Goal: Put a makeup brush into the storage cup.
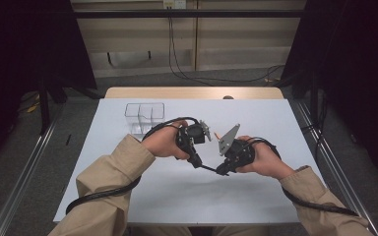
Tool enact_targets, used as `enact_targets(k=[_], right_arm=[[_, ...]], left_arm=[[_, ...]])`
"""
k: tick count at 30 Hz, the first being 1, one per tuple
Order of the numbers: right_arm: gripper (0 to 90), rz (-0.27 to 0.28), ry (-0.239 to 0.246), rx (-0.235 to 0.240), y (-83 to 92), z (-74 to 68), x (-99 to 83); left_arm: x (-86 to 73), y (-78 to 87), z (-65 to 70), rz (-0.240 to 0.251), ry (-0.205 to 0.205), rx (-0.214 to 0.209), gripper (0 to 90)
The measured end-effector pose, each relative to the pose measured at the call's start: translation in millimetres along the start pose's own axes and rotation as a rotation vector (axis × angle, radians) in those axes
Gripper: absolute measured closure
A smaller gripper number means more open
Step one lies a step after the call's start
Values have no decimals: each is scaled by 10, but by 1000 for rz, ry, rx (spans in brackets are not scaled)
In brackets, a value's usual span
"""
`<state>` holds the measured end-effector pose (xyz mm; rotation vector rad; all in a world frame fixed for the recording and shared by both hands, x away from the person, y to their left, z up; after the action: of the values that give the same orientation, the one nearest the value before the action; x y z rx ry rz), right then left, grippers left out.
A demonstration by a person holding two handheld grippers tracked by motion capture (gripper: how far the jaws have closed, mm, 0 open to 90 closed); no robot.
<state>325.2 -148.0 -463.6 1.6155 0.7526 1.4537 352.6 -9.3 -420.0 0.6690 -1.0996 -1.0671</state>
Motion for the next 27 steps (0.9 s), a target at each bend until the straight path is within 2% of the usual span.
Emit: enact_targets(k=[6,8,12,14,17,20,22,27], right_arm=[[863,-14,26,-20,13,-5,17],[863,-14,32,-34,20,3,21],[863,-29,27,-53,33,29,-4],[863,-26,17,-57,41,36,-14],[863,-28,18,-69,44,51,-34],[863,-32,0,-68,40,38,-49],[863,-27,10,-70,37,43,-53],[863,-32,-2,-76,57,50,-62]], left_arm=[[-13,11,-6,8,-2,16,791],[-15,19,-9,28,11,26,738],[-28,31,-17,61,11,40,625],[-41,37,-24,73,12,50,542],[-75,37,-22,100,28,64,474],[-120,34,-34,111,27,77,396],[-151,41,-39,108,33,80,354],[-203,84,-71,143,53,109,251]])
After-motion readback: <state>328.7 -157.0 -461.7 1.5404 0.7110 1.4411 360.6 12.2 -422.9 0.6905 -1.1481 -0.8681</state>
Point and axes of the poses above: each handheld gripper's, and its own axes: y roughly backward along the jaws, x roughly out of its top, z roughly to its right, the point moved 5 cm from there along -y, roughly forward along the jaws, and after that the axes turned 7 degrees about -x, right-handed, at the moved point
